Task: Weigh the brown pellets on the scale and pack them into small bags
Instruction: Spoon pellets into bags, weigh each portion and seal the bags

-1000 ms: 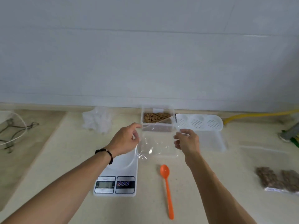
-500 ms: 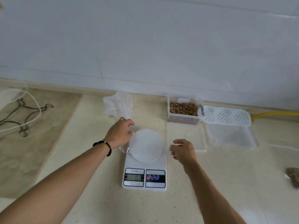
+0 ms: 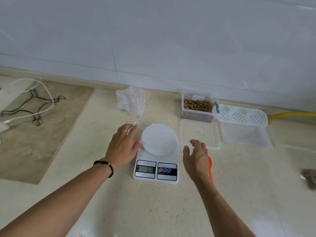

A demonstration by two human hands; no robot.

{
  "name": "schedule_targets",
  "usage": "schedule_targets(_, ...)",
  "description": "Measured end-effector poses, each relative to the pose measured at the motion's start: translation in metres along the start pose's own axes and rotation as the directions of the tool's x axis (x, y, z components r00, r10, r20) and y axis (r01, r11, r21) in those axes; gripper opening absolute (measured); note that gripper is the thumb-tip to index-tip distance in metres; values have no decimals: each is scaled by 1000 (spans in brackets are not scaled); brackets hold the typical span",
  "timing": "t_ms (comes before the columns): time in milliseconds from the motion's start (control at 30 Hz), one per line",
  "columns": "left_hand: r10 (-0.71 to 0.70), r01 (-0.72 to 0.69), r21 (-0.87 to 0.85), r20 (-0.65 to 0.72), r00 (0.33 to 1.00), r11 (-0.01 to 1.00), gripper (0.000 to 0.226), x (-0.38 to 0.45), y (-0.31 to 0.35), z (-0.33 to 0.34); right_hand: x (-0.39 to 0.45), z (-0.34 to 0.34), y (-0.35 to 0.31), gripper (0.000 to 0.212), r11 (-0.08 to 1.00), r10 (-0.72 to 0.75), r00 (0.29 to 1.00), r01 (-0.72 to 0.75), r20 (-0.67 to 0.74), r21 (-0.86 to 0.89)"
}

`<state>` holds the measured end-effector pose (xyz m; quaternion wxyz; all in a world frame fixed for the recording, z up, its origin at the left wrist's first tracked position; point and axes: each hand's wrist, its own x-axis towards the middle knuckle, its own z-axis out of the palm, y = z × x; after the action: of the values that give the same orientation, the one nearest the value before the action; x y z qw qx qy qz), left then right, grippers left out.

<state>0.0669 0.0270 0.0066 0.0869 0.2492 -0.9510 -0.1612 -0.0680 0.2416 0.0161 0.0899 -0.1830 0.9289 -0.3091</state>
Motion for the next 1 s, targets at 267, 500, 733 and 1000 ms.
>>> schedule_targets(267, -27, 25, 69, 17, 999, 997, 70, -101, 5, 46, -85, 29, 35, 44, 897, -352, 935, 350, 43, -271)
schedule_targets(500, -64, 59, 131, 32, 997, 990, 80, -121, -1, 72, -104, 55, 61, 58, 838, -355, 927, 374, 125, -397)
schedule_targets(733, -61, 55, 155, 31, 998, 986, 79, -120, -3, 74, -100, 62, 63, 56, 804, -383, 916, 393, 116, -446)
schedule_targets(1000, -59, 55, 137, 27, 998, 989, 77, -120, -3, 74, -98, 65, 60, 54, 800, -385, 917, 386, 102, -459)
